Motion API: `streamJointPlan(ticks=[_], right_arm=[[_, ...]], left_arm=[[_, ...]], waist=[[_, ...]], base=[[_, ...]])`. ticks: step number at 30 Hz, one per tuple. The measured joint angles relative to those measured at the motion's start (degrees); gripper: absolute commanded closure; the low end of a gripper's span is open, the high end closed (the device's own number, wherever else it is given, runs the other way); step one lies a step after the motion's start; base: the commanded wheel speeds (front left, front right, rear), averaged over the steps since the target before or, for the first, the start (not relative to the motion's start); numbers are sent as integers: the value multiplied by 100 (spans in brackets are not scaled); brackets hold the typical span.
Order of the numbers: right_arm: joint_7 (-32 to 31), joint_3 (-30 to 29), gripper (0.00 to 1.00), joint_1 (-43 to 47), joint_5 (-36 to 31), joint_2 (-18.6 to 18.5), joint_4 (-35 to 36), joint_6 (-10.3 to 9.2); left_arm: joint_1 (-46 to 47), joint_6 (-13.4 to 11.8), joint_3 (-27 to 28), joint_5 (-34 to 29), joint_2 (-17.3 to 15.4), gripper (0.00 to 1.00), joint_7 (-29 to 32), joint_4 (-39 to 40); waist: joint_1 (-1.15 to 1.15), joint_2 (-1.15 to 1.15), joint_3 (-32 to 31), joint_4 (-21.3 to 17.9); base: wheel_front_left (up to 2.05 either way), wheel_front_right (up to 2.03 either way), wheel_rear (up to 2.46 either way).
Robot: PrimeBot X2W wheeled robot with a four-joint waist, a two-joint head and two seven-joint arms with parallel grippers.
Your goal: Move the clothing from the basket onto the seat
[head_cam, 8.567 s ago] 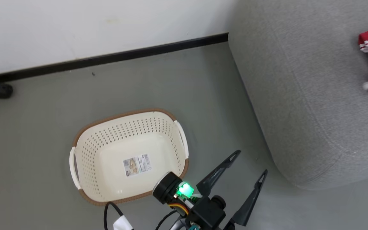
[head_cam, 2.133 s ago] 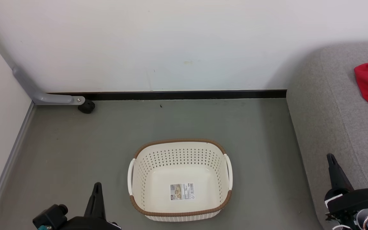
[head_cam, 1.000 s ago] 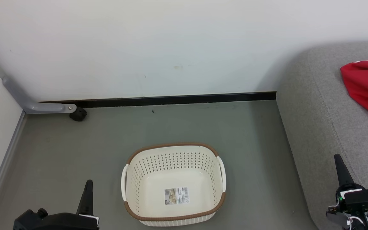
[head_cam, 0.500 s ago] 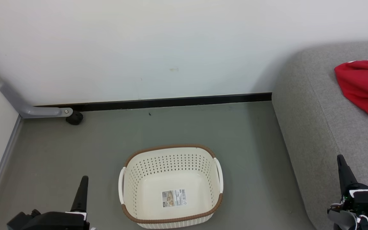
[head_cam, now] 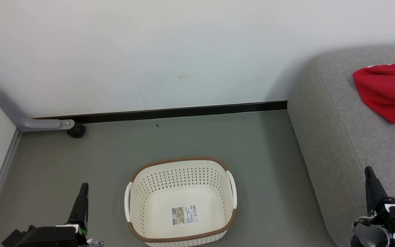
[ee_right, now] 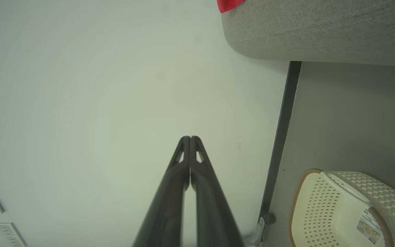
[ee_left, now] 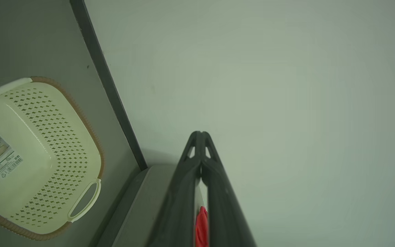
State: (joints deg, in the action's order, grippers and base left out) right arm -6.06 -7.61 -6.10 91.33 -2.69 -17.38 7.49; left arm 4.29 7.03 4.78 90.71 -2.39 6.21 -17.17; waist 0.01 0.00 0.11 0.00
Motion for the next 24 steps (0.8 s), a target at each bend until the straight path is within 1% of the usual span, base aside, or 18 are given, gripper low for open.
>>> streamJointPlan(ticks=[24], right_arm=[[0,-13,100,17,2,12,5,0]], left_arm=[[9,5,5,101,5,100,1,0]], waist=[[0,0,0,0]], base=[[0,0,0]])
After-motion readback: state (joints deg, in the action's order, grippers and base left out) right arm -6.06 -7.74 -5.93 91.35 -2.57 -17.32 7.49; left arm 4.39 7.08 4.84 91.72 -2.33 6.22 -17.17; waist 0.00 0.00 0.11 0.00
